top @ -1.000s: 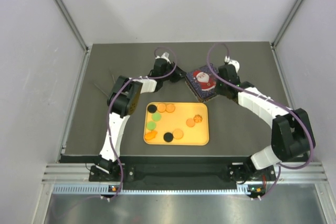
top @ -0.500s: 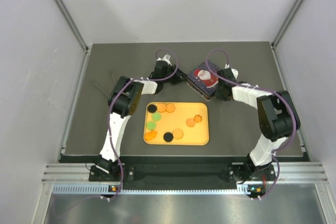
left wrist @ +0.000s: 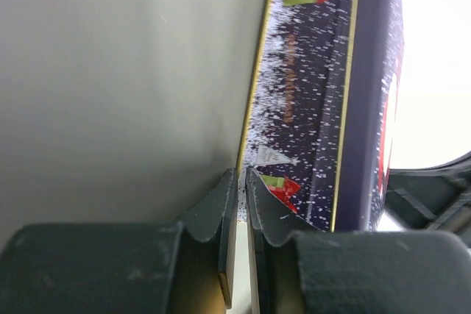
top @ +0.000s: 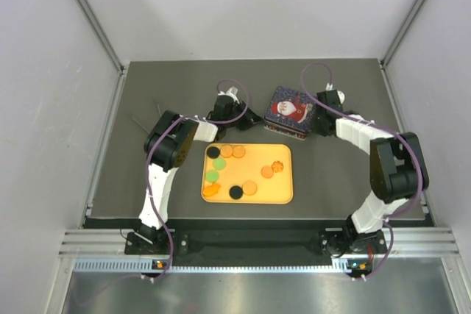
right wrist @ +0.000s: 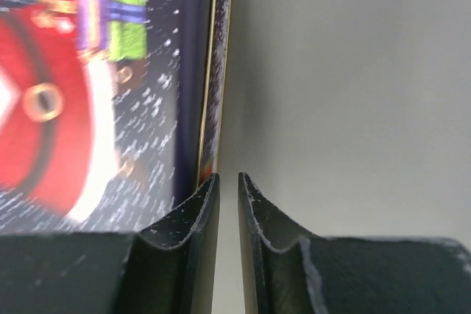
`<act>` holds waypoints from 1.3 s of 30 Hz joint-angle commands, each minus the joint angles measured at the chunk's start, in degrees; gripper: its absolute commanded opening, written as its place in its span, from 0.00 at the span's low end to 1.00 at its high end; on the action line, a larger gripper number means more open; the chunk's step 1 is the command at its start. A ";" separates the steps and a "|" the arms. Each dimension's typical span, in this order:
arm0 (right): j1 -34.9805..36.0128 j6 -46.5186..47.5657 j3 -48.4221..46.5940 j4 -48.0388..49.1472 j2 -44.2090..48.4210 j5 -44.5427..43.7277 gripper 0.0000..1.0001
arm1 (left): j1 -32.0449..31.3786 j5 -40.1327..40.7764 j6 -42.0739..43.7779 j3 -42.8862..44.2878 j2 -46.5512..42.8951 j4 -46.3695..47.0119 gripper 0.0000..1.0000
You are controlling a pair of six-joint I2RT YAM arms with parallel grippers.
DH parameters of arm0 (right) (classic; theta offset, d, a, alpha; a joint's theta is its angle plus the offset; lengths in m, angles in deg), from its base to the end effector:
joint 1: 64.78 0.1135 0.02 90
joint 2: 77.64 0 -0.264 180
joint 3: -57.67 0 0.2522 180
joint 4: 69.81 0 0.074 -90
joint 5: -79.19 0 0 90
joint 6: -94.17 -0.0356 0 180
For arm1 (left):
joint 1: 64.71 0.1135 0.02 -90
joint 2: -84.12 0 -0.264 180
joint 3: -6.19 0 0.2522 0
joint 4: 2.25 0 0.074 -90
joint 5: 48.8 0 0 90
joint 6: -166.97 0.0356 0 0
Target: Pack the cookies
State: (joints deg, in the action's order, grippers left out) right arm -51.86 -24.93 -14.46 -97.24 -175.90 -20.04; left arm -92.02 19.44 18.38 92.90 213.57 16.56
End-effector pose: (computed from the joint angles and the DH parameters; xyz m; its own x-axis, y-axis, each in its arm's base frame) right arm 0.3416 0.0725 0.1759 -0.7473 0.3211 -0.5818 0.2696 0.9467 0.1761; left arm 0.4123 -0.2277 0.1028 -0.8085 -0.4746 -0.3480 0.0714 0.5079 -0.8585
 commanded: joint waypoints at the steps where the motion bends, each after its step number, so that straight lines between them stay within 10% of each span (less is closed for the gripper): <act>1: -2.90 0.80 0.10 -0.73 9.21 1.06 0.17 | -1.43 -2.32 0.67 -0.79 -4.81 2.49 0.14; 7: -2.13 5.36 -8.15 -7.25 17.05 1.75 0.19 | -1.34 -0.83 1.46 0.79 -5.61 -1.02 0.13; 17: 10.09 9.50 -26.61 -9.80 4.76 1.42 0.18 | -1.17 0.14 2.25 2.20 -6.31 -5.15 0.12; 28: 14.05 6.95 -19.68 -4.17 -9.92 6.15 0.13 | -0.73 -0.30 2.43 3.43 -5.61 -6.39 0.11; 39: 13.53 7.13 -20.38 -5.84 -2.30 3.53 0.18 | -0.29 -0.65 2.69 3.95 -5.96 -6.91 0.11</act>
State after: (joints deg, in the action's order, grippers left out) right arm -38.28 -17.98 -33.74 -102.07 -183.88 -15.32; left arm -92.63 19.35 19.93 94.75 210.99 9.18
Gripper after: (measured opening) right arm 0.154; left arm 0.114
